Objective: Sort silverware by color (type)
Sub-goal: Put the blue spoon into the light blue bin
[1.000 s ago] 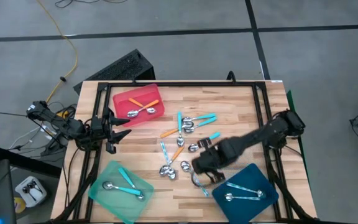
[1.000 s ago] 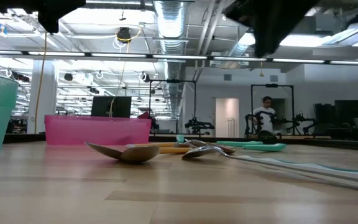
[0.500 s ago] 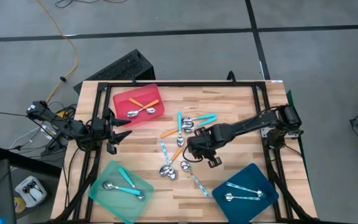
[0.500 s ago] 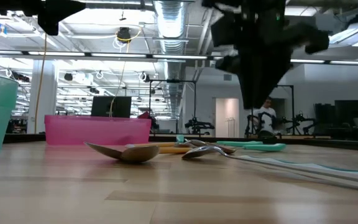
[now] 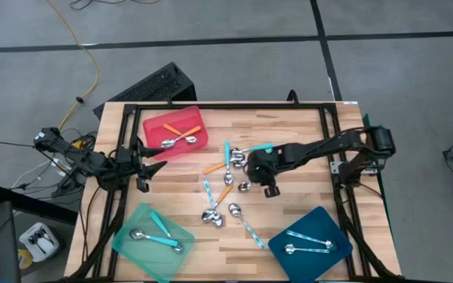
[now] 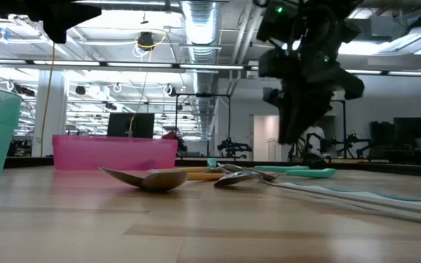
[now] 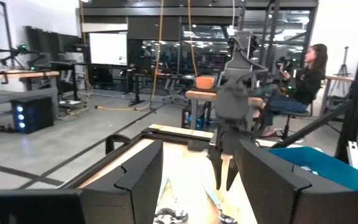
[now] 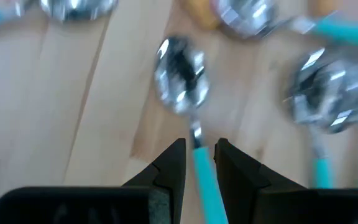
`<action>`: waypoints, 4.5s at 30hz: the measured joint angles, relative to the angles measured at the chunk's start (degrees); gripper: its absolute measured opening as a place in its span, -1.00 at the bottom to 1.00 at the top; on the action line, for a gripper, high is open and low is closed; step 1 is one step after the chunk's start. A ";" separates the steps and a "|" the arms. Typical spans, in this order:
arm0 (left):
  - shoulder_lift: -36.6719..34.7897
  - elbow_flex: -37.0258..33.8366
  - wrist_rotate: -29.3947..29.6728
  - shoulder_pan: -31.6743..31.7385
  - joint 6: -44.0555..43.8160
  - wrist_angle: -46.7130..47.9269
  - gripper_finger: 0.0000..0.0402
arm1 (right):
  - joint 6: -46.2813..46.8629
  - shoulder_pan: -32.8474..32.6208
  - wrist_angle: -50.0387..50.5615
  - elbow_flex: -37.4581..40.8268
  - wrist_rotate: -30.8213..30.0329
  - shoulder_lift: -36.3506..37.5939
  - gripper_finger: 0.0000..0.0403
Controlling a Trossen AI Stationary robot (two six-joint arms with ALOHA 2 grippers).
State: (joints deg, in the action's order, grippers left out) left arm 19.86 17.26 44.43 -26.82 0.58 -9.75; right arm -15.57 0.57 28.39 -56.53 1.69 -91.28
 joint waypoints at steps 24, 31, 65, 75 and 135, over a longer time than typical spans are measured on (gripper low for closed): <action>0.00 -0.02 1.28 -0.01 -0.31 -0.02 -0.06 | -3.99 -0.42 6.29 1.52 -2.86 -2.32 -0.03; 0.02 -0.02 1.27 0.01 -0.33 0.00 -0.06 | -4.45 1.44 9.50 1.57 -4.10 -2.78 0.02; 0.02 -0.02 1.45 -0.01 0.42 0.04 -0.06 | 0.29 3.70 7.16 8.35 -4.42 -2.68 -0.30; 0.02 -0.02 1.44 0.01 0.34 0.02 -0.06 | 4.69 3.52 7.14 8.37 -4.59 -2.74 -0.50; 0.02 -0.02 0.98 0.01 0.00 -0.51 -0.06 | 4.37 -6.76 -34.34 -5.70 -6.23 -3.71 -0.49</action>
State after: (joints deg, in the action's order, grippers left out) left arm 19.88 17.23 45.41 -26.81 0.58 -10.26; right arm -11.21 -6.18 -5.95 -62.23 -4.54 -94.99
